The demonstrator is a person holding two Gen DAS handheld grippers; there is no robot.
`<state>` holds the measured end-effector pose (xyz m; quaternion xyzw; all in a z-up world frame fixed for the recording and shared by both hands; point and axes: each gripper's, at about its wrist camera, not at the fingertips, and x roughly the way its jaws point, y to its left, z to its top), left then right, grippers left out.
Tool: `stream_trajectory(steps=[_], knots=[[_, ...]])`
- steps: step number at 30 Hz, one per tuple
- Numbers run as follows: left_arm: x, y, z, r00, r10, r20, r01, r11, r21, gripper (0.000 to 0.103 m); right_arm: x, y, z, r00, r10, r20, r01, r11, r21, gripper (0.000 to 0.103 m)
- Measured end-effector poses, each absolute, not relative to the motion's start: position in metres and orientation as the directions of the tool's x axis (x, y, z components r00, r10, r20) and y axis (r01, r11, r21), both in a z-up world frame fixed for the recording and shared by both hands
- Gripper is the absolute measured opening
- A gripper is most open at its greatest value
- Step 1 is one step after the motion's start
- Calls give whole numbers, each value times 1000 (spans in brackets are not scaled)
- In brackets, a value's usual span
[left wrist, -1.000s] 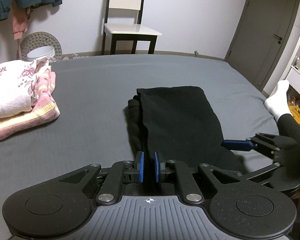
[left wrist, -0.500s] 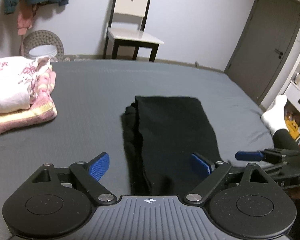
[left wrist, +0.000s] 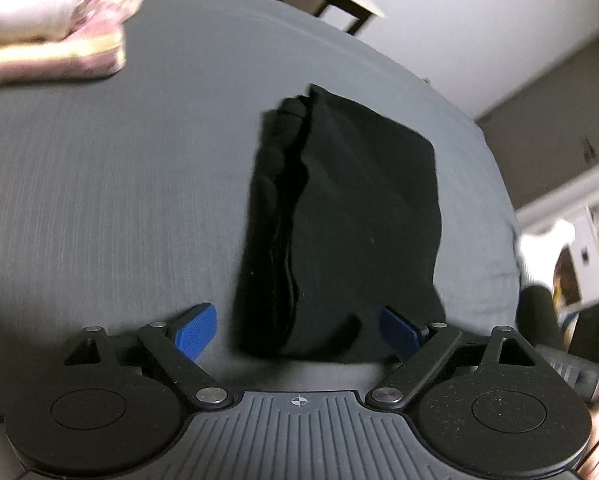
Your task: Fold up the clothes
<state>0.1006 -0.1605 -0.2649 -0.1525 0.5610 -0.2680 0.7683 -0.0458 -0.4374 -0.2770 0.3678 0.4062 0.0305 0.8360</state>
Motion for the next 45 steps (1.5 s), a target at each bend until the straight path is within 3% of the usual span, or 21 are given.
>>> stream_trajectory(steps=[4, 12, 19, 21, 26, 32, 35, 39, 45], knots=[[103, -158, -268, 225, -606, -763, 187, 795, -577, 88, -45, -441, -284, 673, 379, -635, 267, 676, 687, 64], [100, -164, -272, 189, -668, -720, 267, 740, -617, 88, -41, -448, -291, 690, 409, -597, 300, 589, 751, 64], [110, -144, -286, 166, -761, -628, 100, 646, -757, 88, -44, -450, -294, 702, 413, -580, 311, 555, 771, 60], [109, -145, -285, 156, -769, -620, 102, 637, -764, 80, -45, -451, -294, 706, 418, -572, 311, 543, 780, 60], [105, -155, -282, 130, -746, -653, 151, 666, -731, 78, -48, -457, -297, 725, 437, -532, 317, 474, 822, 59], [107, -155, -271, 226, -675, -703, 168, 738, -654, 78, -46, -456, -298, 729, 397, -557, 344, 491, 800, 56], [109, -155, -273, 217, -679, -701, 163, 733, -660, 78, -44, -454, -297, 713, 404, -573, 339, 517, 786, 48], [108, -162, -273, 185, -684, -706, 191, 730, -657, 78, -49, -454, -294, 708, 424, -565, 316, 525, 790, 24], [109, -151, -283, 151, -727, -670, 60, 683, -728, 78, -52, -466, -293, 786, 483, -385, 246, 328, 912, 19]])
